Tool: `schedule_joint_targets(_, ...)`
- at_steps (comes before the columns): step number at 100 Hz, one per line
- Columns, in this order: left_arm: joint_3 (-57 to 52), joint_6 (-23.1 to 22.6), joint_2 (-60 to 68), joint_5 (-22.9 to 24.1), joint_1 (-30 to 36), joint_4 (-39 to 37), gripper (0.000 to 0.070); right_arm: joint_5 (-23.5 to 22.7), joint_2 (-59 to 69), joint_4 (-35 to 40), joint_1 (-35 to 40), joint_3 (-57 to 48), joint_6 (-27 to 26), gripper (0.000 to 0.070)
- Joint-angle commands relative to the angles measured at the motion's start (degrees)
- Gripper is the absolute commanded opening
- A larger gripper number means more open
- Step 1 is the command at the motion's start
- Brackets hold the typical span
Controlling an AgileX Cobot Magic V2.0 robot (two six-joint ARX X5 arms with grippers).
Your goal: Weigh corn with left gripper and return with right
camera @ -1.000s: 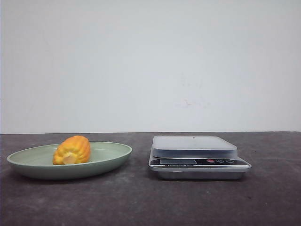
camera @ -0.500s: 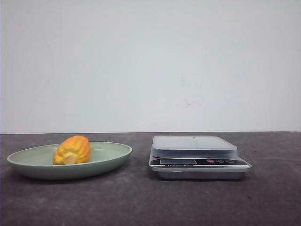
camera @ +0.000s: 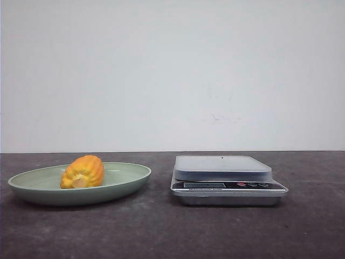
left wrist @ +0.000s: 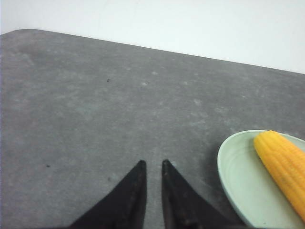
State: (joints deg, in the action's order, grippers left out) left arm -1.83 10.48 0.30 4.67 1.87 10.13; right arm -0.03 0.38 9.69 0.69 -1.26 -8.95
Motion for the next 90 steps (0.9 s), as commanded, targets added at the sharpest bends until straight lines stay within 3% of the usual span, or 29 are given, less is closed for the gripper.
schedule_joint_targets(1, 0.2, 6.0, -0.1, -0.5, -0.1, -1.5, 0.0011, -0.1, -0.1, -0.6, 0.0, -1.5, -4.7, 0.0004)
schedule_joint_targets(9, -1.8, 10.2, 0.4, -0.7, 0.1, -3.3, 0.0013, 0.0, 1.3, -0.6, 0.0, -4.6, -8.2, 0.0004)
schedule_joint_targets(30, -13.9, 10.2, 9.3, -0.7, 0.2, -4.0, 0.0013, -0.3, 13.6, -0.4, 0.0, -16.9, -8.5, 0.0004)
schedule_joint_targets(51, -29.3, 7.8, 22.9, -2.0, 0.2, -1.2, 0.003, -3.5, 27.8, 3.5, 0.0, -30.4, -5.2, 0.0012)
schedule_joint_targets(56, -32.2, 7.0, 25.3, -2.6, 0.2, 0.0, 0.0116, -3.5, 30.0, 4.6, 0.0, -32.8, -5.2, 0.0092)
schedule_joint_targets(65, -35.7, 6.7, 28.1, -4.1, 0.2, 1.3, 0.0395, -3.7, 32.7, 6.1, 0.0, -35.9, -5.2, 0.0384)
schedule_joint_targets(70, -36.6, 6.7, 28.9, -5.5, 0.4, 1.2, 0.0462, -3.9, 33.7, 7.0, 0.1, -37.2, -5.1, 0.0499)
schedule_joint_targets(90, -39.0, 6.7, 31.5, -8.3, 2.1, 2.7, 0.0466, -8.7, 34.3, 8.9, 0.9, -40.0, -4.0, 0.0518)
